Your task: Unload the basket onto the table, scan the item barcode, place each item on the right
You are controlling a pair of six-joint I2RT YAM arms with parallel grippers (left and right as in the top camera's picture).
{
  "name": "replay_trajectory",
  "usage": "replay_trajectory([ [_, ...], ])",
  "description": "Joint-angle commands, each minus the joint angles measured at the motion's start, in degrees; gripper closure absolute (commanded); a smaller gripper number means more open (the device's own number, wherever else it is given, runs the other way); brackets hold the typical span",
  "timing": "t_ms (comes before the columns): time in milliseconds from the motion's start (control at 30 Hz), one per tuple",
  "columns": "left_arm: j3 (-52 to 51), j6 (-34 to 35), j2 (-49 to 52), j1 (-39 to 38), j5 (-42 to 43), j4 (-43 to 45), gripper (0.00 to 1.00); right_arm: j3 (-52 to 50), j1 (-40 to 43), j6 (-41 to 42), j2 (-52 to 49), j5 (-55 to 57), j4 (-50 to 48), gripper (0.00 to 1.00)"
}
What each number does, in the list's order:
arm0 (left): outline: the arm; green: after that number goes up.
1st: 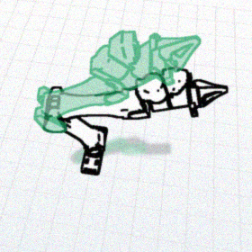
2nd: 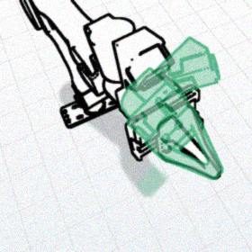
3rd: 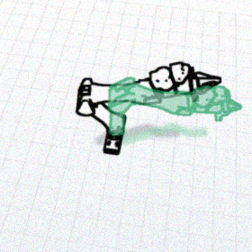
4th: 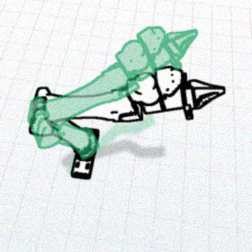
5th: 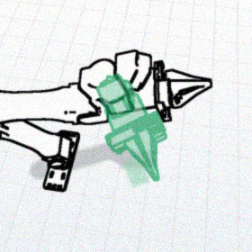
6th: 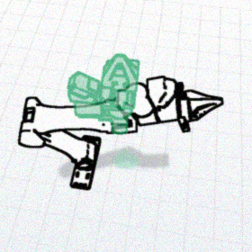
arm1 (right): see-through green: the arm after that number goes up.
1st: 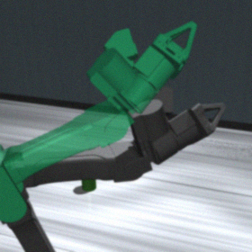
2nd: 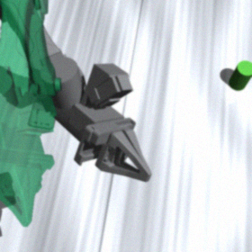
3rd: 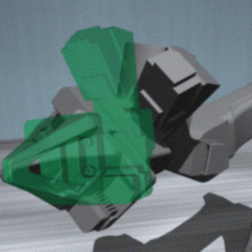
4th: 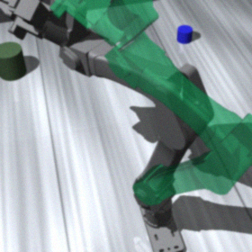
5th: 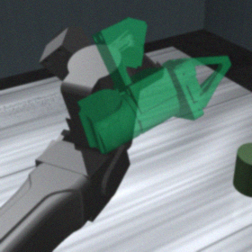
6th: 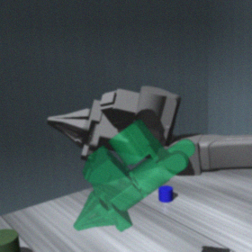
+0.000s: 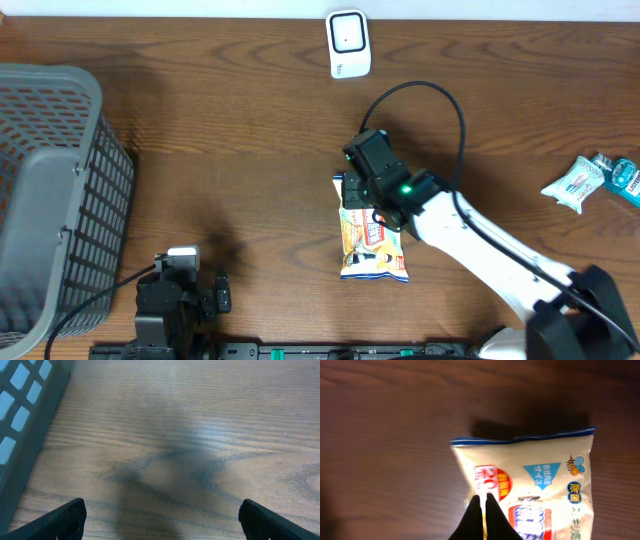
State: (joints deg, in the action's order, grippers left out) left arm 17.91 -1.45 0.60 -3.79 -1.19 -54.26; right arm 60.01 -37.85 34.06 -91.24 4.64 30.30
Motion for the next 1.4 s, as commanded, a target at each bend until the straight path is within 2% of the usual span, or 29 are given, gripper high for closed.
replay_trajectory([
  [0,-0.2,0.3,-0.3,0.2,0.6,-2.3,0.02,-2.0,-0.1,1.5,-6.7,0.8,-1.3,0.99],
  [200,-0.2,0.3,-0.3,0.2,0.6,-2.3,0.02,-1.9,-0.1,1.4,-19.4,-10.8,-9.0,0.99],
  [300,-0.2,0.3,-0.3,0.2,0.6,-2.3,0.02,-0.3,1.2,0.2,-20.7,-13.2,-7.1,0.99],
  [467,-0.2,0.3,-0.3,0.2,0.6,-2.3,0.02,3.2,3.4,-1.0,-14.8,-13.6,0.2,0.99],
  [667,-0.2,0.3,-0.3,0.2,0.6,-2.3,0.02,3.5,2.6,-2.5,0.6,-12.5,7.0,0.99],
  [700,-0.2,0.3,-0.3,0.2,0.6,-2.3,0.02,3.5,2.0,-3.7,2.6,-11.4,8.3,0.95],
  [733,-0.2,0.3,-0.3,0.2,0.6,-2.3,0.02,3.5,1.2,-5.0,4.7,-9.5,9.9,0.86],
  [800,-0.2,0.3,-0.3,0.2,0.6,-2.3,0.02,3.5,-0.3,-5.7,7.0,-5.4,13.0,0.57],
  [867,-0.2,0.3,-0.3,0.2,0.6,-2.3,0.02,3.5,-1.7,-5.6,7.8,-2.3,16.0,0.47],
  [1067,-0.2,0.3,-0.3,0.2,0.6,-2.3,0.02,1.8,-3.3,-5.6,5.2,-0.3,18.8,0.44],
  [1200,-0.2,0.3,-0.3,0.2,0.6,-2.3,0.02,1.0,-4.2,-5.6,0.5,4.2,18.8,0.41],
  [1367,-0.2,0.3,-0.3,0.2,0.6,-2.3,0.02,1.0,-4.2,-5.4,-6.2,3.8,18.4,0.38],
])
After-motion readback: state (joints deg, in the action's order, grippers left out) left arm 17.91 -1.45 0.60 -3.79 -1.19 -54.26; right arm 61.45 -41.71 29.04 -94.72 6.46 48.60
